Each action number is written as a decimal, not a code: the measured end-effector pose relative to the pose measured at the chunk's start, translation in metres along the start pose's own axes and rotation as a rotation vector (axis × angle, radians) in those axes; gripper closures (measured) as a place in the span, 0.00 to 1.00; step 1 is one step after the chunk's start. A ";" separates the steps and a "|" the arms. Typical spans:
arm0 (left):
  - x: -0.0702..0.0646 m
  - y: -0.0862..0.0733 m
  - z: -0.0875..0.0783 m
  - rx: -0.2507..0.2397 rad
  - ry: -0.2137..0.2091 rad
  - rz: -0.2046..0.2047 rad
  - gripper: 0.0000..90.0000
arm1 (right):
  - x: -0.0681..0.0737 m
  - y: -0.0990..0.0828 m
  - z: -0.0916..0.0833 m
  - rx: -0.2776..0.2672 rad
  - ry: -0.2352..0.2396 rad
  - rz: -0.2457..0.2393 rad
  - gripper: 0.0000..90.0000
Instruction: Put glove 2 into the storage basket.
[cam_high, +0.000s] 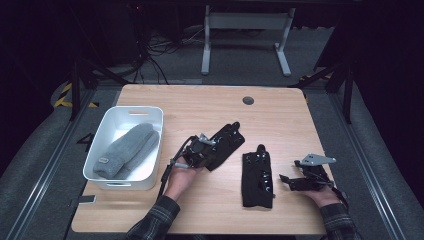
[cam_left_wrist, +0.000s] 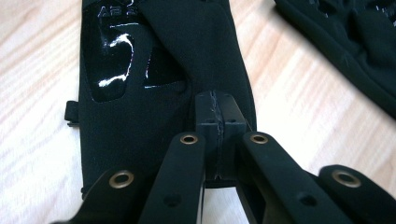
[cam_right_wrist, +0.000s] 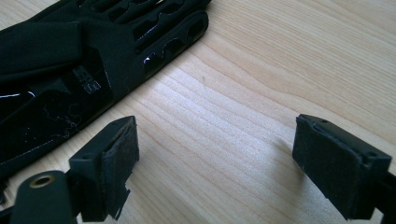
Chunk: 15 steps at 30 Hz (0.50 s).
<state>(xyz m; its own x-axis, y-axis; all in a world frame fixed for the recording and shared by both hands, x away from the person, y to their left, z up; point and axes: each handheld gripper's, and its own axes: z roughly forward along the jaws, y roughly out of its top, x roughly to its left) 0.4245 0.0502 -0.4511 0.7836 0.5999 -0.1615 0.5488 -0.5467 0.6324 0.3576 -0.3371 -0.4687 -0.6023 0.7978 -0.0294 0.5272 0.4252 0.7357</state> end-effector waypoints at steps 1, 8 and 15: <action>-0.001 -0.002 -0.001 0.001 -0.001 0.000 1.00 | 0.000 0.000 0.000 0.000 0.000 0.000 0.16; -0.012 -0.013 -0.010 0.023 -0.028 -0.012 1.00 | 0.000 0.000 0.000 0.000 0.000 0.000 0.16; -0.027 -0.029 -0.021 0.051 -0.044 -0.001 1.00 | 0.000 0.000 0.000 0.000 0.000 0.000 0.16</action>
<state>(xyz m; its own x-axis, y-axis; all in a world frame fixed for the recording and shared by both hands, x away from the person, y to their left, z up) 0.3814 0.0625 -0.4496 0.7945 0.5747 -0.1963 0.5629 -0.5756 0.5931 0.3576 -0.3371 -0.4688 -0.6022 0.7978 -0.0295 0.5271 0.4251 0.7358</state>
